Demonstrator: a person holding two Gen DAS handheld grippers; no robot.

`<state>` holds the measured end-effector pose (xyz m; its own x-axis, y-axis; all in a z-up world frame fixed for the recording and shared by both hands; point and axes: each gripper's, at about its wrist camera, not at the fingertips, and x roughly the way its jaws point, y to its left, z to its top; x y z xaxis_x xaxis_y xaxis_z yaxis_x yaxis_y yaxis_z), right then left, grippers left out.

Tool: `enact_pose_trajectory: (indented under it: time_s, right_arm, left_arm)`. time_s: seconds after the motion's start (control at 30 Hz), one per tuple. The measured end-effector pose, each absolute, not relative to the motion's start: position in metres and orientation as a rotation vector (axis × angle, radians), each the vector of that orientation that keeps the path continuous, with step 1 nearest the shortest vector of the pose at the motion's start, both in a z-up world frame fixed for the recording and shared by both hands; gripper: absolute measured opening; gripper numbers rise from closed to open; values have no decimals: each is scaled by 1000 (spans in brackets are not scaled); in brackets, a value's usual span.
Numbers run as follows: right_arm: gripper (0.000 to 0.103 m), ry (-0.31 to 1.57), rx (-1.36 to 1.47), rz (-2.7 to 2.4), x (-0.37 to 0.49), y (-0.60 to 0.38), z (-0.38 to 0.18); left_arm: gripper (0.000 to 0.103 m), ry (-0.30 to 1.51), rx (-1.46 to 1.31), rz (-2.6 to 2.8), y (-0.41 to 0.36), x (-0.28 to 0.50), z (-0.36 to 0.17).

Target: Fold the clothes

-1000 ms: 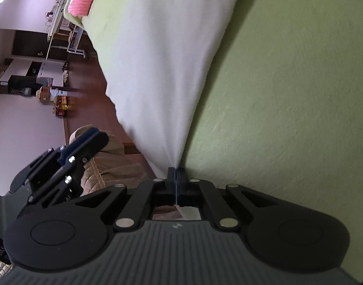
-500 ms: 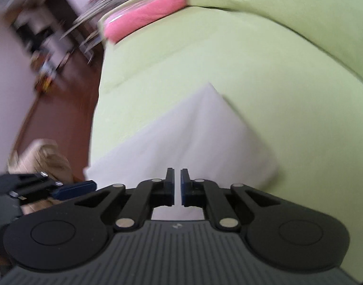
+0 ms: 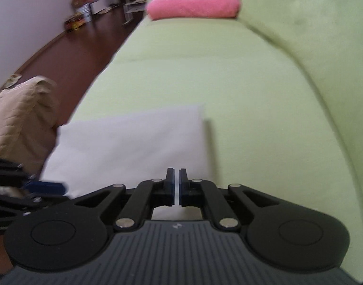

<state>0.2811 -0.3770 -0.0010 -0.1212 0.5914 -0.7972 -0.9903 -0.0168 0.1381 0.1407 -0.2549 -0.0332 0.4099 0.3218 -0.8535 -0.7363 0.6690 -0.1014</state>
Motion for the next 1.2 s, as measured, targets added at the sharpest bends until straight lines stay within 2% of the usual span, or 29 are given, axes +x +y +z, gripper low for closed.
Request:
enact_pose_trajectory:
  time_s: [0.1,0.23,0.3,0.37,0.47,0.57,0.6,0.67,0.7,0.73,0.9,1.03,1.1,1.2]
  right_arm:
    - [0,872,-699,1492,286,-386,-19]
    - [4,878,-720,1473,291,-401,-2]
    - [4,817,-676,1525,289,-395,20]
    - [5,758,-653,1569,287,-382,33]
    - [5,699,-681,1649,281,-343,32]
    - [4,710,-772,1704,281,-313,7]
    - [0,721,-791,1696,285,-307,-1]
    - [0,736,-784,1650,301,-304,-9]
    - [0,744,-776,1619,308,-303,-9]
    - [0,755,-766,1583,314,-303,-5]
    - [3,710,-651,1601,316,-285,29]
    - [2,728,-691,1699,285,-243,11]
    - [2,755,-738,1680,284,-230,-8]
    - [0,744,-747,1596,303,-223,-18]
  left_arm:
    - [21,944,-465,711,-267,137,-34]
    - [22,913,-520,754,-267,134,-8]
    - [29,884,-515,810,-257,140,2]
    - [32,851,-524,859,-242,145,4]
    - [32,813,-555,895,-215,153,-2]
    - [32,839,-541,936,-188,161,-25]
    - [41,860,-540,959,-179,159,-35]
    - [39,848,-555,983,-172,146,-36]
    - [31,862,-555,1039,-169,133,-32]
    - [30,856,-570,1071,-164,123,-27]
    - [31,785,-596,1064,-154,115,-6]
    - [32,824,-577,981,-152,142,-19]
    - [38,858,-573,980,-147,153,-28]
    - [37,891,-604,1051,-128,142,-31]
